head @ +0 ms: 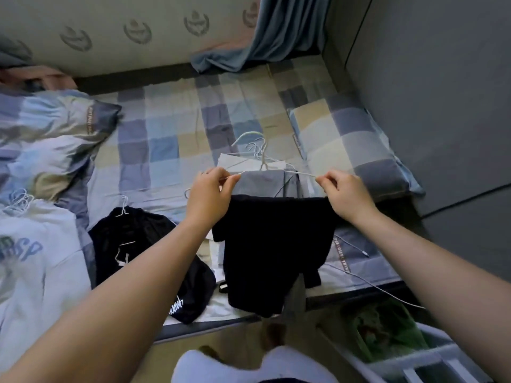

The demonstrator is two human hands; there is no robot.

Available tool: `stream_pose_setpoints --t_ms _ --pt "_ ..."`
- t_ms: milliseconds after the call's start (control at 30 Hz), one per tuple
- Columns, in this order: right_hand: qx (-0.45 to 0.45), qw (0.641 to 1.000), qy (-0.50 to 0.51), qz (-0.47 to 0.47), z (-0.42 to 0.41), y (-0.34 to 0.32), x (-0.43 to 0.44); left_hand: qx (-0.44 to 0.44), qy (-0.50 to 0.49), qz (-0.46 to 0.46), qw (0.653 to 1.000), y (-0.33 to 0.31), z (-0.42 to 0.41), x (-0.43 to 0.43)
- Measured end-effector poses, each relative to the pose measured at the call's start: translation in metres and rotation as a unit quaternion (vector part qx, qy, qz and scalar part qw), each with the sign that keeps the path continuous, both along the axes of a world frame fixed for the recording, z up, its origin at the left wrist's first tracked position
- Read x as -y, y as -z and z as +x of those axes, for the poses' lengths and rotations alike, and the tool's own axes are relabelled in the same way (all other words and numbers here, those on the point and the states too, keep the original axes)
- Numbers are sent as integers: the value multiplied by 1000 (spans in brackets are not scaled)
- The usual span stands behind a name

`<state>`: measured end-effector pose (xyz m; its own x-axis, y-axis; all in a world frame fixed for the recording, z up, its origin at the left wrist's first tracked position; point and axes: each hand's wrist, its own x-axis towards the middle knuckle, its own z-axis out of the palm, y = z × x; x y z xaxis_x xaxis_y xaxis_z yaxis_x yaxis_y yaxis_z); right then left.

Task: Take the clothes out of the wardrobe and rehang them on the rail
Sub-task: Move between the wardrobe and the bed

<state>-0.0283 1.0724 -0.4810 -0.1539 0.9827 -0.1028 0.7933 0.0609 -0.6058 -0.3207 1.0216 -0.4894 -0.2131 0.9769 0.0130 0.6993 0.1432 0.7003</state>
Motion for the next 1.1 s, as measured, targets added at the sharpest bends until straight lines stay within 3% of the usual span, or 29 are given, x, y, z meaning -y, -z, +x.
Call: stream_pose_setpoints --t_ms 300,600,767,900,1100 --pt "117 993 20 -12 -9 153 -68 16 -2 -100 995 145 2 -60" --pt "119 991 55 -1 -23 281 -158 -44 46 -74 995 273 -8 -164" --pt "99 994 27 -32 -38 334 -196 -113 58 -54 990 319 -6 -214" --pt "125 987 5 -100 -44 377 -225 -114 19 -86 990 353 -3 -248" --pt "153 980 -7 -130 -42 418 -249 -123 -5 -111 986 384 -5 -281"
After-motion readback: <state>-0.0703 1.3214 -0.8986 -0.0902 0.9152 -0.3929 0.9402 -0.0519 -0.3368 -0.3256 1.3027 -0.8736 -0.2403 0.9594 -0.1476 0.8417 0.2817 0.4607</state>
